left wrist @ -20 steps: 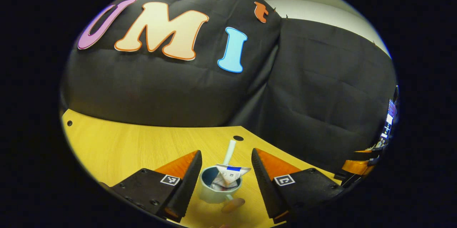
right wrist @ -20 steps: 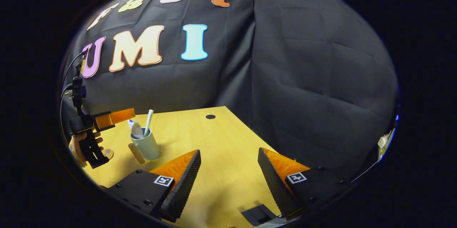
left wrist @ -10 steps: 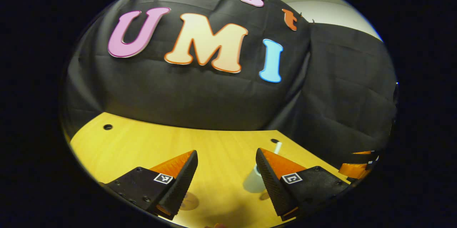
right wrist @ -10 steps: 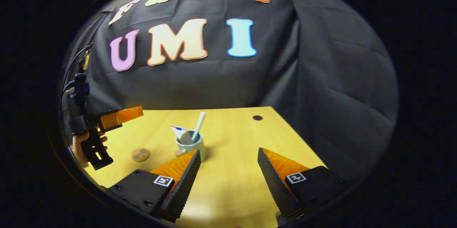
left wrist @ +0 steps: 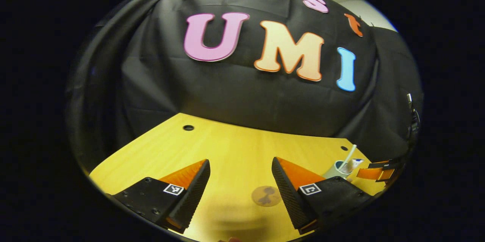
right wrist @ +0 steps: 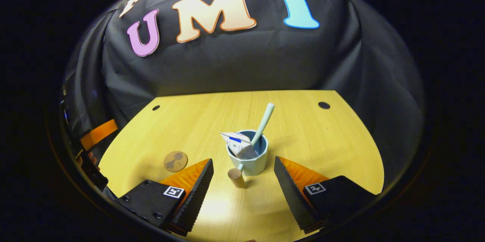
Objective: Put the toothbrush and toothpaste on the desktop into the cup, then pick up the cup and place it on the coaster on the desktop.
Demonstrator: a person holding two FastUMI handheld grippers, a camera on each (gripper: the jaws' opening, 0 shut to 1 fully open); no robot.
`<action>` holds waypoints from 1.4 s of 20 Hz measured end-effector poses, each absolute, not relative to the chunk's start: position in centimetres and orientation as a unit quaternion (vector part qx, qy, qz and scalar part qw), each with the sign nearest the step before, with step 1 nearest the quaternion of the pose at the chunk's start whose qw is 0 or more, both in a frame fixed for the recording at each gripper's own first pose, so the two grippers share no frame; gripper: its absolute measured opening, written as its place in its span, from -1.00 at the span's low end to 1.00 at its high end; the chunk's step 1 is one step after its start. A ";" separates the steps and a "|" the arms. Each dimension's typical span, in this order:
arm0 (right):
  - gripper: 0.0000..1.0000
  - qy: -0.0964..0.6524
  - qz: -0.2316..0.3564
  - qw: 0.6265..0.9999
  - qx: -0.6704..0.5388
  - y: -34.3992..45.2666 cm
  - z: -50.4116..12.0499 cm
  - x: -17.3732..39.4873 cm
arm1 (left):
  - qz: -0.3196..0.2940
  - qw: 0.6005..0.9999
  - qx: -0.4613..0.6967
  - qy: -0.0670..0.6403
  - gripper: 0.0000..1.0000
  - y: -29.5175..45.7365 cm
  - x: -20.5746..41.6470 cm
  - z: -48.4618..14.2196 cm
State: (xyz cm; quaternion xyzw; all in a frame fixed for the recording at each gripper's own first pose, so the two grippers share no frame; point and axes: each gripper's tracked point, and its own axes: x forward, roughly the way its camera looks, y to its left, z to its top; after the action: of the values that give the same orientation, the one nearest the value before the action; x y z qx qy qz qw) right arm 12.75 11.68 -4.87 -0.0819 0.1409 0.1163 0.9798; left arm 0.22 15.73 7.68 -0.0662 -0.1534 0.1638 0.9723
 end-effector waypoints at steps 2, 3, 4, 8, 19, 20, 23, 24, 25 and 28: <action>0.98 0.172 0.111 0.975 -0.083 12.4 -6.4 14.1 | 0.191 0.967 -0.079 -0.147 0.89 17.8 -1.3 6.5; 0.92 0.188 0.105 0.973 -0.083 12.6 -7.1 14.7 | 0.200 0.965 -0.085 -0.143 0.89 18.6 -1.9 6.0; 0.98 0.206 0.094 0.970 -0.086 12.5 -7.8 15.3 | 0.208 0.964 -0.091 -0.138 0.88 19.2 -2.5 5.4; 0.90 0.274 0.047 0.957 -0.087 11.5 -10.4 16.5 | 0.226 0.964 -0.085 -0.112 0.89 20.3 -3.0 3.4; -0.20 0.368 0.001 0.927 -0.078 10.4 -13.6 18.1 | 0.209 0.970 -0.104 -0.068 0.90 20.3 -2.6 0.8; -0.36 0.368 0.004 0.926 -0.086 10.5 -13.3 18.1 | 0.205 0.971 -0.101 -0.066 0.90 20.2 -2.6 0.9; -0.40 0.365 0.021 0.925 -0.106 10.6 -13.8 18.0 | 0.192 0.975 -0.093 -0.060 0.89 19.1 -1.8 1.3; -0.46 0.363 0.028 0.924 -0.115 10.6 -13.7 18.0 | 0.187 0.976 -0.094 -0.061 0.89 18.8 -1.2 1.5; -0.40 0.359 0.035 0.925 -0.122 10.7 -13.7 17.8 | 0.181 0.977 -0.095 -0.061 0.89 18.7 -1.2 1.4; -0.40 0.341 0.066 0.927 -0.139 11.5 -12.4 17.6 | 0.165 0.980 -0.104 -0.049 0.89 17.8 -0.9 0.7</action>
State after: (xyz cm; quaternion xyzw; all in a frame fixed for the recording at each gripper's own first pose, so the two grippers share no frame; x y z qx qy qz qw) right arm 17.63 11.51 -12.42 -0.1394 0.3415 0.0663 0.9271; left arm -0.92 17.76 0.74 -0.1040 -0.0489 0.1649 0.9796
